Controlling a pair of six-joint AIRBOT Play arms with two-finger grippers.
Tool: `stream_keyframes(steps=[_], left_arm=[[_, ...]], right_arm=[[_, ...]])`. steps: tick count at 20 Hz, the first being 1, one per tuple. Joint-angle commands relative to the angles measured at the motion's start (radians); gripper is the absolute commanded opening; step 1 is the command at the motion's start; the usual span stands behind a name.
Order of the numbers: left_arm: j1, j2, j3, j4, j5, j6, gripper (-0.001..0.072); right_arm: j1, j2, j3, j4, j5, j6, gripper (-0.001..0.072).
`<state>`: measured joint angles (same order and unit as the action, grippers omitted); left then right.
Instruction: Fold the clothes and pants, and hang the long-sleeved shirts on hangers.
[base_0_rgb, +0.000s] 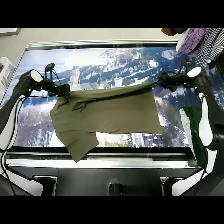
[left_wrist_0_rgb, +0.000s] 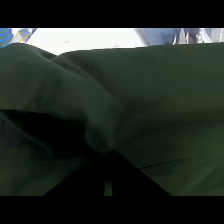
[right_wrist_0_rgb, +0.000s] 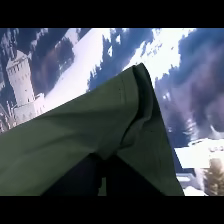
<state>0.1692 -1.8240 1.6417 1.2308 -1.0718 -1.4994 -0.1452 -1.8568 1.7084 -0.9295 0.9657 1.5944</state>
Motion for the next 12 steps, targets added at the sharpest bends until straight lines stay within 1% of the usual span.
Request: stream_keyframes(steps=[1, 2, 3, 4, 5, 6, 7, 8, 9, 10, 11, 12], left_arm=[[-0.005, -0.031, 0.009, -0.004, 0.014, 0.001, 0.0196], [0.0, -0.024, 0.023, -0.004, -0.005, 0.001, 0.0389], [0.011, -0.016, 0.048, 0.001, -0.047, 0.001, 0.0484], [0.027, -0.003, 0.081, 0.008, -0.106, 0.002, 0.0487], [0.047, 0.016, 0.105, 0.014, -0.161, 0.014, 0.0488], [0.073, 0.05, 0.111, 0.027, -0.212, 0.026, 0.0487], [0.109, 0.087, 0.108, 0.024, -0.249, 0.019, 0.0487], [0.149, 0.125, 0.097, 0.008, -0.263, -0.002, 0.0486], [0.185, 0.165, 0.076, -0.008, -0.274, -0.002, 0.0487], [0.226, 0.211, 0.039, -0.034, -0.277, -0.002, 0.0487], [0.259, 0.254, -0.009, -0.054, -0.277, -0.002, 0.0487], [0.292, 0.302, -0.069, -0.063, -0.275, -0.002, 0.0487]], right_arm=[[0.001, -0.042, 0.002, 0.03, -0.008, 0.0, 0.0087], [-0.002, -0.036, 0.002, 0.034, 0.006, 0.0, 0.0158], [-0.01, -0.021, 0.002, 0.029, 0.035, -0.002, 0.0209], [-0.024, 0.002, 0.002, 0.02, 0.077, -0.003, 0.0259], [-0.047, 0.028, 0.002, 0.008, 0.128, -0.021, 0.0338], [-0.077, 0.055, 0.002, -0.006, 0.194, -0.059, 0.0398], [-0.112, 0.084, 0.002, -0.027, 0.277, -0.114, 0.0399], [-0.147, 0.106, 0.002, -0.045, 0.363, -0.168, 0.0399], [-0.182, 0.123, 0.001, -0.062, 0.472, -0.238, 0.0399], [-0.214, 0.133, -0.01, -0.073, 0.563, -0.273, 0.0399], [-0.256, 0.151, -0.052, -0.017, 0.568, -0.255, 0.0399], [-0.284, 0.172, -0.11, -0.007, 0.593, -0.278, 0.0398]])
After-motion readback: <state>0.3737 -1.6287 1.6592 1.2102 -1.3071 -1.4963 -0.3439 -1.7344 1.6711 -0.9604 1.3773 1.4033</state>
